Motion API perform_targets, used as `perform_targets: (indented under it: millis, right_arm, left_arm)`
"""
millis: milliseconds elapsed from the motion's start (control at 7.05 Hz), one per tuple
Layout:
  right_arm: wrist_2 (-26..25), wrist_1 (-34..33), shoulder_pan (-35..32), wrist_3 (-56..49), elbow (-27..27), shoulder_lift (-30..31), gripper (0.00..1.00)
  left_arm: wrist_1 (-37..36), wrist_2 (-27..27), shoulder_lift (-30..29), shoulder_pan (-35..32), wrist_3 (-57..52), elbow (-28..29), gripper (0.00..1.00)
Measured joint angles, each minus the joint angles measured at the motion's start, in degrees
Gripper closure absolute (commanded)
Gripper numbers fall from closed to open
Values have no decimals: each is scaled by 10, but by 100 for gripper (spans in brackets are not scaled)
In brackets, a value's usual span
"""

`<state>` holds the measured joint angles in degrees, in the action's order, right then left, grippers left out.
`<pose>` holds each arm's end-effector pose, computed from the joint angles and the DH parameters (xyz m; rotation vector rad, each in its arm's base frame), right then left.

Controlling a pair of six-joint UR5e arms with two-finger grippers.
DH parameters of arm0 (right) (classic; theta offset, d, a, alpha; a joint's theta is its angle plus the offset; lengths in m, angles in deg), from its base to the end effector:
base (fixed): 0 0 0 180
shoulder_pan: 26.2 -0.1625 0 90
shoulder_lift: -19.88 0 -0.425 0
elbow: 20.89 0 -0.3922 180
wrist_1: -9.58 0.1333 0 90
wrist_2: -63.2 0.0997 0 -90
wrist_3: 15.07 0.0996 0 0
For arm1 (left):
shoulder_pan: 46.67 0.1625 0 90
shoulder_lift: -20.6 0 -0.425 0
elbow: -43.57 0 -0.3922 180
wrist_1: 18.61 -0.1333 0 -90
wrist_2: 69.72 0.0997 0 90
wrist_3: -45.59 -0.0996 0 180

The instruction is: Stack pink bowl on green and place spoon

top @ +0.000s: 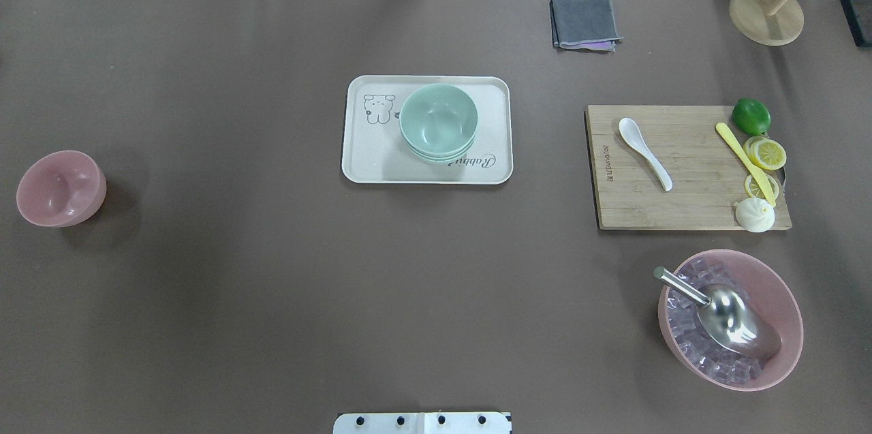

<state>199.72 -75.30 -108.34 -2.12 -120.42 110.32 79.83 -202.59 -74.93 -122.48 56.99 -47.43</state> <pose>-0.0076 -0.5012 0.5675 0.0845 -0.8363 -0.0171 0.0703 -0.5452 0.5857 0.0781 0.7809 0.1439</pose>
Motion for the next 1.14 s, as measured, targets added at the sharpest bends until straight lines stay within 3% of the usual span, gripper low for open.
perform_targets:
  millis: [426, 709, 993, 1135]
  right_arm:
    - [-7, 74, 20, 56, 0, 24, 0]
    - [-7, 78, 21, 58, 0, 25, 0]
    - [-7, 79, 22, 59, 0, 26, 0]
    - [-8, 79, 22, 59, 0, 26, 0]
  left_arm:
    - [172, 1, 59, 71, 106, 23, 7]
    - [235, 1, 64, 92, 112, 61, 35]
    - [278, -3, 65, 103, 114, 88, 78]
    - [285, -10, 63, 104, 115, 89, 90]
